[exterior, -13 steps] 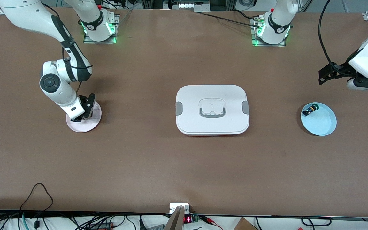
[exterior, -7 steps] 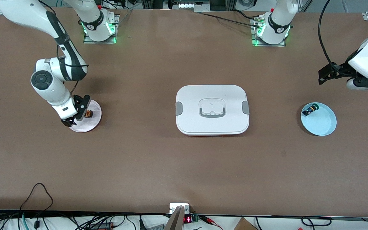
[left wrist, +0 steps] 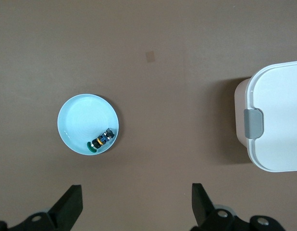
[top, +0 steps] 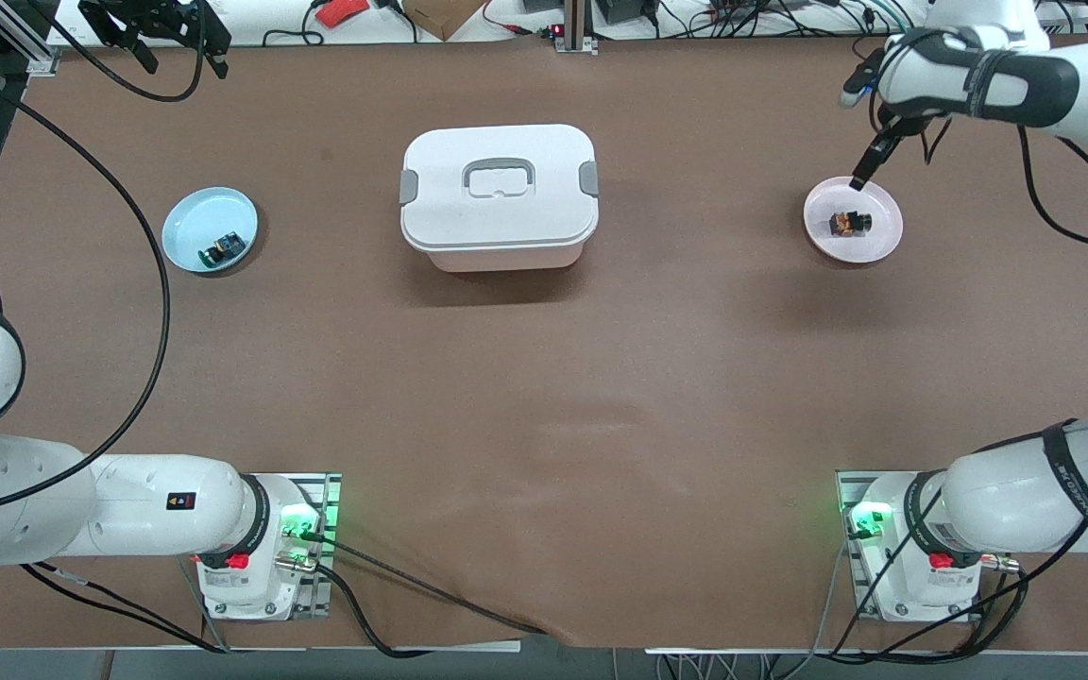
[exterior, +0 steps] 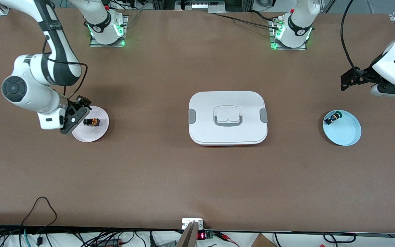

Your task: Transfer orange switch to right arm and place

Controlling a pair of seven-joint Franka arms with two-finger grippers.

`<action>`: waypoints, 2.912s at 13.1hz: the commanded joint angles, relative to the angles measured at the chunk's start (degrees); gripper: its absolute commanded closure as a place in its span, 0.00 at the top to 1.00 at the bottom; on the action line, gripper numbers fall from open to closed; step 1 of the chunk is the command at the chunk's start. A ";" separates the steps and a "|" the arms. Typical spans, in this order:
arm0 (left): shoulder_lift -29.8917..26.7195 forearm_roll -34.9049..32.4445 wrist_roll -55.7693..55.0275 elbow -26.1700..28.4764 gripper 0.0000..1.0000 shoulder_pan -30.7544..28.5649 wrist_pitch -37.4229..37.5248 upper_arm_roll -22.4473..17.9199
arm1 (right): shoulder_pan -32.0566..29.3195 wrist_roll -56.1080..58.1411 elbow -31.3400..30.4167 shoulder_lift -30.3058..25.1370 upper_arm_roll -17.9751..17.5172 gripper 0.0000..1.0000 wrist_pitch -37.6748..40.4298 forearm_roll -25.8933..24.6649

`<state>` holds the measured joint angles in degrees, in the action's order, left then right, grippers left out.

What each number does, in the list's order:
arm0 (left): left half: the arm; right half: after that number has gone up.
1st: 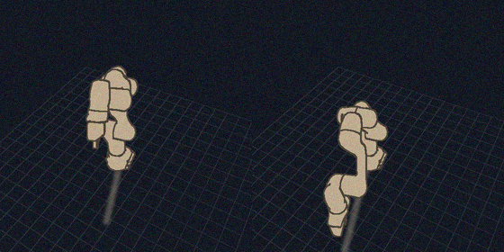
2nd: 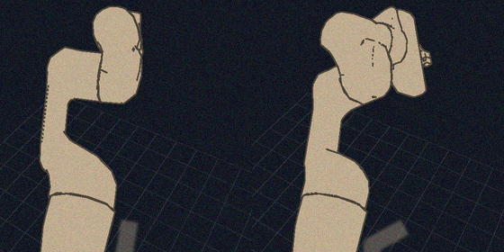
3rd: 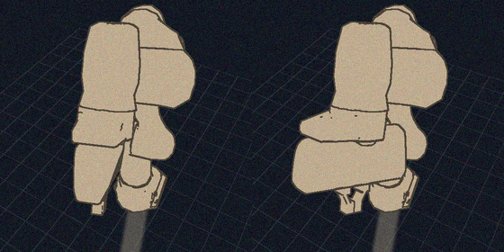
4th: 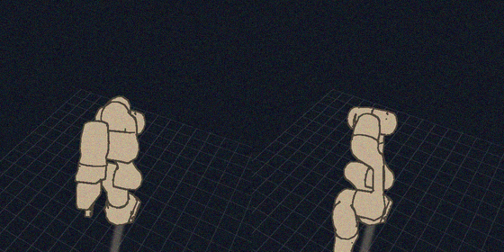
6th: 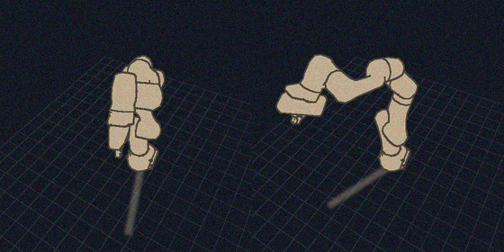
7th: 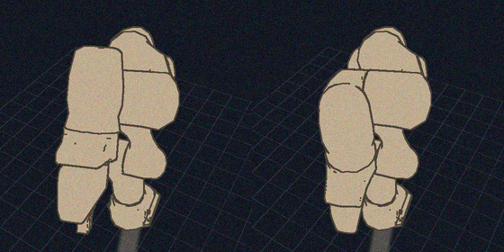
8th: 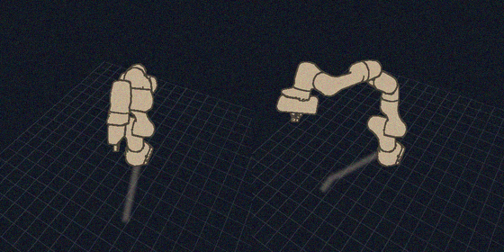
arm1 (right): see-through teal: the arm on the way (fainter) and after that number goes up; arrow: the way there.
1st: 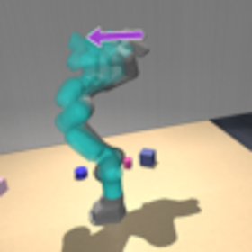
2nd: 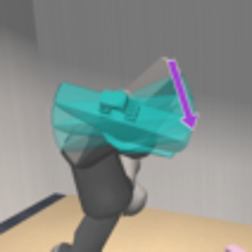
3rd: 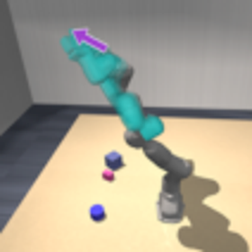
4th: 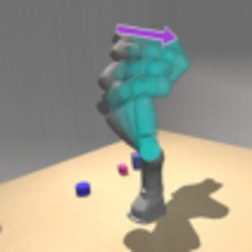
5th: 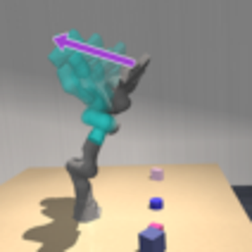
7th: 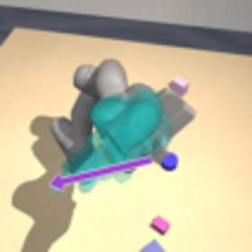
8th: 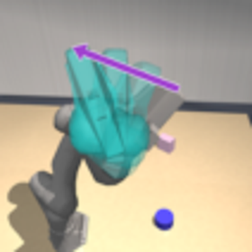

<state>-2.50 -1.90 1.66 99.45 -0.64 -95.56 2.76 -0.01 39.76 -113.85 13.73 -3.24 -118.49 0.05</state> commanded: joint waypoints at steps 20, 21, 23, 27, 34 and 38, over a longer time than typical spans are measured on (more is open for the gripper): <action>-0.75 0.75 1.06 0.31 1.00 -0.24 0.73 0.05 | -0.51 -39.42 26.95 -5.89 2.19 1.00 28.24 -2.42; -0.75 0.75 1.06 0.40 1.00 -0.24 0.73 0.05 | -0.52 -38.36 22.23 -8.69 2.19 1.00 24.83 -2.33; -0.75 0.67 1.06 0.31 1.00 -0.24 0.73 0.14 | -0.34 -38.44 10.46 -15.80 2.19 1.00 15.70 -2.33; -0.75 0.75 1.06 0.31 1.00 -0.24 0.73 0.14 | -0.25 -37.91 13.81 -16.19 2.01 1.00 19.86 -2.59; -0.93 0.66 1.06 0.31 1.00 -0.15 0.90 0.23 | -0.60 -37.83 18.31 -15.13 2.19 1.00 24.53 -0.66; -0.58 0.66 0.71 0.31 1.00 -0.15 1.26 0.23 | -0.69 -37.56 18.66 -15.13 2.27 1.00 24.79 -0.93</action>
<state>-2.50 -1.90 1.66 99.45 -0.65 -94.65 2.94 -0.25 1.02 -96.83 -1.96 -0.97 -95.07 -1.26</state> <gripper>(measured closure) 0.000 0.000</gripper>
